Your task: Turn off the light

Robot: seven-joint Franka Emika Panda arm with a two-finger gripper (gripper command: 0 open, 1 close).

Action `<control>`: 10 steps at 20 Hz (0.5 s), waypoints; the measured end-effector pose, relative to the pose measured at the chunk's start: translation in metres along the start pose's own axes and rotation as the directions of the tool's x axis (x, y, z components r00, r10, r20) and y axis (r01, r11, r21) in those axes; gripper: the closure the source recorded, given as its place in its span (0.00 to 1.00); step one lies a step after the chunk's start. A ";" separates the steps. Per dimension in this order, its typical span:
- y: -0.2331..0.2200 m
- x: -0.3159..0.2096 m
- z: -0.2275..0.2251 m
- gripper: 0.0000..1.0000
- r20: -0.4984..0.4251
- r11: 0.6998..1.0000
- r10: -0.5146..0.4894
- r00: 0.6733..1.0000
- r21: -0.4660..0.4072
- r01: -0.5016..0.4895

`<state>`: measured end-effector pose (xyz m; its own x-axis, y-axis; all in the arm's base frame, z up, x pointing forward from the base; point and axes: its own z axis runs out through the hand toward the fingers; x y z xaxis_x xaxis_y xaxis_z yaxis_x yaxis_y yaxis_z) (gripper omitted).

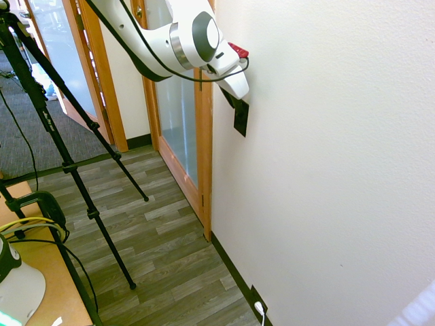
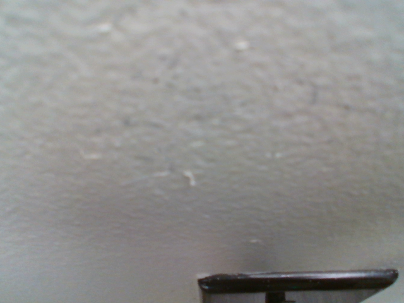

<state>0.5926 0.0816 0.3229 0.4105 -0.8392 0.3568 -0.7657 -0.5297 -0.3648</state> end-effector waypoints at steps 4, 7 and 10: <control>0.001 -0.001 0.003 1.00 0.004 1.000 -0.002 1.000 -0.004 0.002; 0.000 0.000 0.008 1.00 0.008 1.000 -0.006 1.000 -0.006 0.006; -0.001 -0.002 0.015 1.00 0.016 1.000 -0.007 1.000 -0.010 0.007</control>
<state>0.5999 0.0822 0.3100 0.4237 -0.8372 0.3458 -0.7678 -0.5345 -0.3534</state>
